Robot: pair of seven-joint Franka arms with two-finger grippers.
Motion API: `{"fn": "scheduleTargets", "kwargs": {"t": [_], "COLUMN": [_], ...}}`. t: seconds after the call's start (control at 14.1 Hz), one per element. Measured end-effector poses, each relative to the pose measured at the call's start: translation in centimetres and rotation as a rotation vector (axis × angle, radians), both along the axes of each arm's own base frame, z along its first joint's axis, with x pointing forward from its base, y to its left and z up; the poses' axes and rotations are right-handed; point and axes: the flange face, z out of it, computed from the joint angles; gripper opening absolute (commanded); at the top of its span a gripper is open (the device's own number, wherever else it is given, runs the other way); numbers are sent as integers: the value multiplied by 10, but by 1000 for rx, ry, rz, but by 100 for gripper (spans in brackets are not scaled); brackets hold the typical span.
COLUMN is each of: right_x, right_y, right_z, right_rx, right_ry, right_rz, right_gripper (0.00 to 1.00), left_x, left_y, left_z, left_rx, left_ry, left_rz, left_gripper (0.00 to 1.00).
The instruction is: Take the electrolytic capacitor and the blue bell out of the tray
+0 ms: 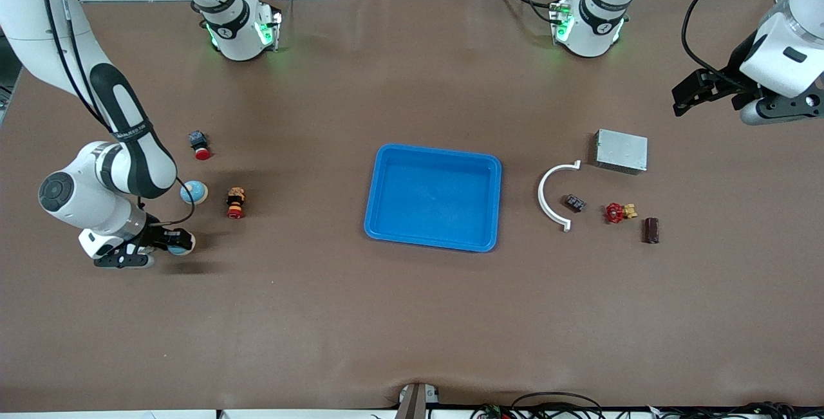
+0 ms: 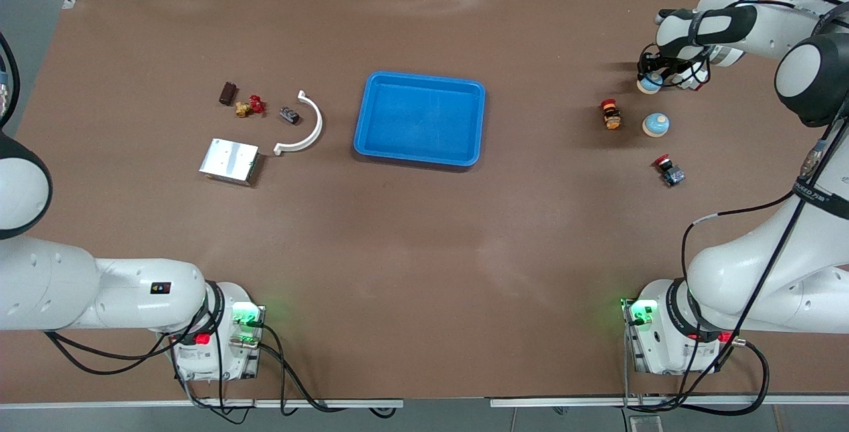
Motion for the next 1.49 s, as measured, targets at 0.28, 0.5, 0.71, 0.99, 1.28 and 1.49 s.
{"fn": "scheduleTargets", "kwargs": {"t": [0.28,0.5,0.71,0.99,1.28,1.49], "right_x": [-1,2,6,0,-27,-47], "right_y": [-2,0,1,3,12,30], "right_z": [-8,-3,26,97,194,256], "right_rx": [0,2,14,26,9,-40], "right_ry": [1,-3,43,117,111,82], "right_rz": [-5,-1,9,33,65,112], "right_gripper": [100,100,100,100,100,100], "left_x": [0,0,1,1,1,1], "left_y": [0,0,0,1,1,1], "left_z": [0,0,-1,-3,-4,-5], "left_rx": [0,0,0,0,0,0], "left_ry": [0,-2,-4,0,2,3], "left_rz": [1,1,1,2,2,2], "left_gripper": [100,100,100,100,100,100]}}
